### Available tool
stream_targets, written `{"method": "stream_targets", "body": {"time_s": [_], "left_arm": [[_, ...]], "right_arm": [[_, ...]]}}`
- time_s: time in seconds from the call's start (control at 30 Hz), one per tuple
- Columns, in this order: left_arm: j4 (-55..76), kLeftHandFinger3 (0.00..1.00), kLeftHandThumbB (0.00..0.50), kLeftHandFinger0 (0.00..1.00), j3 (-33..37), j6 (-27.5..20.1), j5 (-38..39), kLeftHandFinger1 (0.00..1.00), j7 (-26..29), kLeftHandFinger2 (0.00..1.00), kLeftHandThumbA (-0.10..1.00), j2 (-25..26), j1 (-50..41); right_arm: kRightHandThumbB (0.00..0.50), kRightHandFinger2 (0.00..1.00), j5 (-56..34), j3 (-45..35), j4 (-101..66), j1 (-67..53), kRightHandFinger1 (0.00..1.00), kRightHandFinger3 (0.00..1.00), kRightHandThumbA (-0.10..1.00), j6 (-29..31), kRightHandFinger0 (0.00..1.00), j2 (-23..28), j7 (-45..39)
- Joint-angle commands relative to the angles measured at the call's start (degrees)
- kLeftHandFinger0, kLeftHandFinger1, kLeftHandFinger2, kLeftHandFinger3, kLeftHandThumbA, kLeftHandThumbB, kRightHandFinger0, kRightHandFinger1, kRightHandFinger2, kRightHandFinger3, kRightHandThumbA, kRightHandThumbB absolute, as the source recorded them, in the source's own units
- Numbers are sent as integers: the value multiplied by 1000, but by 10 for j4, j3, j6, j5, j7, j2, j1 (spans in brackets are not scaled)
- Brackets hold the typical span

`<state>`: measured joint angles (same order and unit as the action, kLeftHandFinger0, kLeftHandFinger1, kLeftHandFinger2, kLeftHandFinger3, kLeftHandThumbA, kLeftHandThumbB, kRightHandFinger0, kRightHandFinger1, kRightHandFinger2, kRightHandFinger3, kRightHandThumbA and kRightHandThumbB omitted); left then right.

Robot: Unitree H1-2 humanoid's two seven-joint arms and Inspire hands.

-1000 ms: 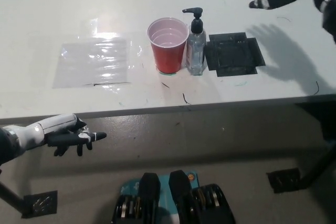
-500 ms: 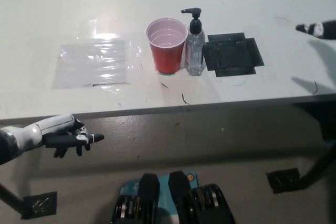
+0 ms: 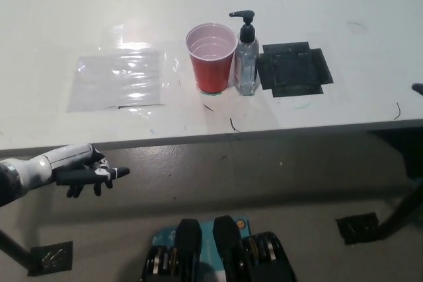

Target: The robot uses its right hand to press the hand soap kept in the middle of the table to get liquid hand soap out

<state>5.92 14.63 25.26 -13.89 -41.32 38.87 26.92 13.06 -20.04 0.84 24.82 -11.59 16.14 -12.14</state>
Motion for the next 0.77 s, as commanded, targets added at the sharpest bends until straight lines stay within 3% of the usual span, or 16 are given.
{"method": "stream_targets", "body": {"time_s": [0.0,0.23,0.27,0.33,0.37,0.4,0.53,0.63,0.73], "left_arm": [[12,535,272,271,-11,8,-3,227,6,417,773,20,16],[6,552,291,293,-6,-5,-13,229,6,420,821,26,25],[8,568,286,279,-8,0,-12,232,6,428,805,25,26],[10,571,287,276,-9,3,-12,232,6,428,802,24,26],[5,535,295,259,-12,-1,-11,211,8,395,799,25,30],[3,518,296,247,-16,-1,-7,204,9,390,790,23,29],[7,578,287,287,-15,3,-9,237,7,435,799,24,29],[6,525,263,237,-20,0,-5,199,8,395,764,23,30],[3,519,276,241,-18,0,-8,200,7,391,782,22,32]], "right_arm": [[301,1000,-50,-23,-2,-13,1000,1000,1000,0,1000,-9,44],[304,1000,-108,-73,33,-41,1000,1000,1000,-26,1000,-44,73],[259,1000,-111,-79,32,-41,1000,1000,1000,-34,1000,-47,80],[256,1000,-114,-82,31,-42,1000,1000,1000,-38,995,-48,84],[222,1000,-128,-91,32,-32,1000,1000,1000,-44,976,-53,92],[222,1000,-139,-99,31,-30,1000,1000,1000,-52,969,-57,95],[234,996,-152,-106,36,-27,917,1000,1000,-54,842,-57,106],[237,887,-166,-108,39,-22,796,964,1000,-51,640,-60,117],[228,837,-174,-107,41,-22,749,929,1000,-48,578,-59,123]]}}
